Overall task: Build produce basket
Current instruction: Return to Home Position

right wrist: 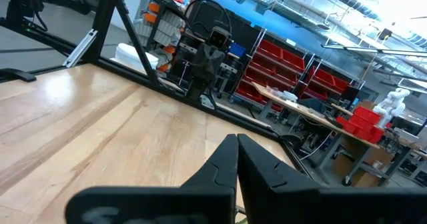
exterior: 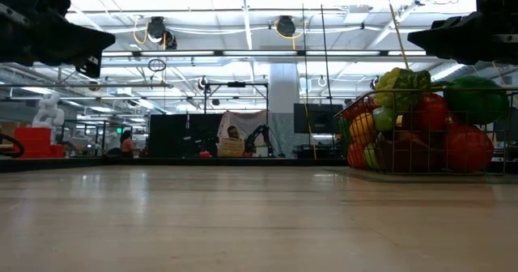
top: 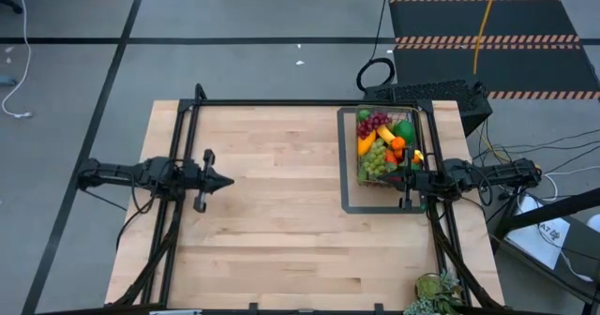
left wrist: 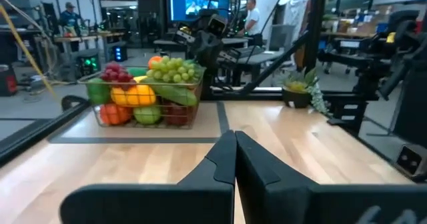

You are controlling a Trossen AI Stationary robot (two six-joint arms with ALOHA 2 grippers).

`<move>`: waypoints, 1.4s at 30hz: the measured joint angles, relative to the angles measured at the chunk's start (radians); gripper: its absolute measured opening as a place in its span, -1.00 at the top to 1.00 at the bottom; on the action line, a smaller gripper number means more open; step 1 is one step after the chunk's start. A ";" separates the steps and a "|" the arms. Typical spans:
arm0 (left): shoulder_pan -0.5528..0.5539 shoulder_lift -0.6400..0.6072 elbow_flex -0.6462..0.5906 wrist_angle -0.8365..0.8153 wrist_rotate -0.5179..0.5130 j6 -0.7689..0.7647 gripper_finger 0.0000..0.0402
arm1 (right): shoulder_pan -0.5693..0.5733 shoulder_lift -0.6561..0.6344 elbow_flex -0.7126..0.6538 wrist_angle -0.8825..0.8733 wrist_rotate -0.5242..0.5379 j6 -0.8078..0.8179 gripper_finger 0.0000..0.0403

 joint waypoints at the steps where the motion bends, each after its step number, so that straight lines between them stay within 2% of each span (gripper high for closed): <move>1: 0.005 -0.001 0.000 -0.003 -0.001 0.009 1.00 | 0.000 0.000 0.000 0.000 0.000 0.000 1.00; 9: 0.079 -0.003 0.001 -0.022 -0.002 0.091 1.00 | 0.000 0.000 0.000 0.000 0.000 0.000 1.00; 14: 0.124 -0.003 0.002 -0.026 0.001 0.068 1.00 | 0.000 0.000 0.000 0.000 0.000 0.000 1.00; 23: 0.130 0.001 0.002 -0.026 -0.003 0.141 0.91 | 0.000 0.000 0.000 0.000 0.000 0.000 1.00; 33: 0.129 0.001 0.001 -0.013 -0.006 0.107 0.99 | 0.000 0.000 0.000 0.000 0.000 0.000 1.00; 42: 0.129 0.001 0.001 -0.011 -0.007 0.109 0.84 | 0.000 0.000 0.000 0.000 0.000 0.000 1.00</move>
